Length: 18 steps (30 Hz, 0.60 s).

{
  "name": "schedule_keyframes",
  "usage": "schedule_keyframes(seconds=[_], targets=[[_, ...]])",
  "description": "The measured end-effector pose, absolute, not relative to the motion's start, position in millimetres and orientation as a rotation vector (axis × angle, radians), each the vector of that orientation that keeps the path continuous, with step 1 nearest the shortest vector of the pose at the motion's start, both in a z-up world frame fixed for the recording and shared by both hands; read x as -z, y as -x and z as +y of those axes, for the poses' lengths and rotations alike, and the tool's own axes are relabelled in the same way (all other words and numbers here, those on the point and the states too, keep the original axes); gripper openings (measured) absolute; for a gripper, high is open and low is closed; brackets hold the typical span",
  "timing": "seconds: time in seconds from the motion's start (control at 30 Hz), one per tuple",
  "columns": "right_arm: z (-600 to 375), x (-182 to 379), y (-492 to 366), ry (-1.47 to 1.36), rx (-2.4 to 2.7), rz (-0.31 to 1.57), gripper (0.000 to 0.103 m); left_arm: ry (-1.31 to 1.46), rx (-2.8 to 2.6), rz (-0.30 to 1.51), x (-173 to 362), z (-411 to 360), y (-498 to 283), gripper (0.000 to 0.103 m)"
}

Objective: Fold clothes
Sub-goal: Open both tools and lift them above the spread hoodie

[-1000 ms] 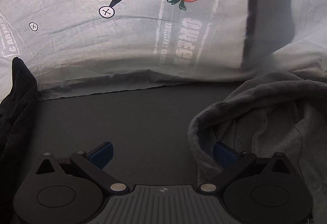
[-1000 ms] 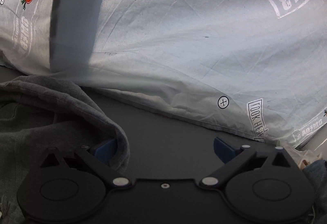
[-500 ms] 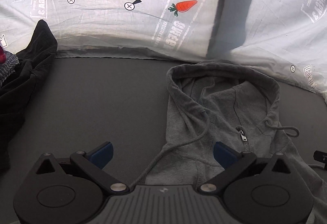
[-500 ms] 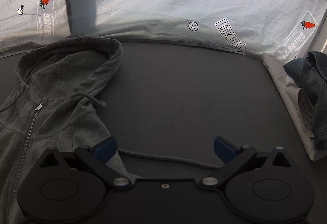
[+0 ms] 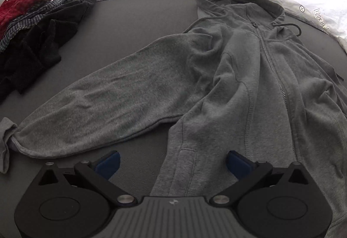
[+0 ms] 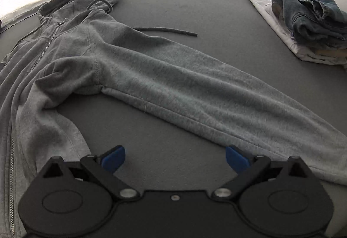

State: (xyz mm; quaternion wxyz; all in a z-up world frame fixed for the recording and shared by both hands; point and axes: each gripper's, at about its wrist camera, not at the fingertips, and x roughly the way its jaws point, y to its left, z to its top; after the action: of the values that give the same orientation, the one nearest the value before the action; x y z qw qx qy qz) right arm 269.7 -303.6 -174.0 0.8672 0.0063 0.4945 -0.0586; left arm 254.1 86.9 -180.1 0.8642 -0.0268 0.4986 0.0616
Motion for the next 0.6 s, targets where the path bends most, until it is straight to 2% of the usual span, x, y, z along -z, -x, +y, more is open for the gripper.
schedule_keyframes(seconds=[0.17, 0.27, 0.33, 0.37, 0.5, 0.6], targets=[[-304, 168, -236, -0.141, 0.070, 1.017, 0.077, 0.146, -0.148, 1.065, 184, 100, -224, 0.103], [-309, 159, -219, -0.202, 0.055, 0.974, 0.072, 0.188, -0.154, 1.065, 184, 108, -207, 0.103], [-314, 155, -210, -0.258, 0.036, 0.956, 0.063, 0.217, -0.148, 1.062, 183, 112, -199, 0.103], [-316, 153, -206, -0.281, 0.027, 0.949, 0.055, 0.232, -0.144, 1.060, 182, 114, -195, 0.103], [-313, 152, -196, -0.309, -0.020, 0.944, 0.049, 0.282, -0.119, 1.050, 180, 118, -184, 0.100], [-310, 155, -192, -0.321, -0.045, 0.959, 0.049, 0.304, -0.068, 1.036, 178, 119, -177, 0.089]])
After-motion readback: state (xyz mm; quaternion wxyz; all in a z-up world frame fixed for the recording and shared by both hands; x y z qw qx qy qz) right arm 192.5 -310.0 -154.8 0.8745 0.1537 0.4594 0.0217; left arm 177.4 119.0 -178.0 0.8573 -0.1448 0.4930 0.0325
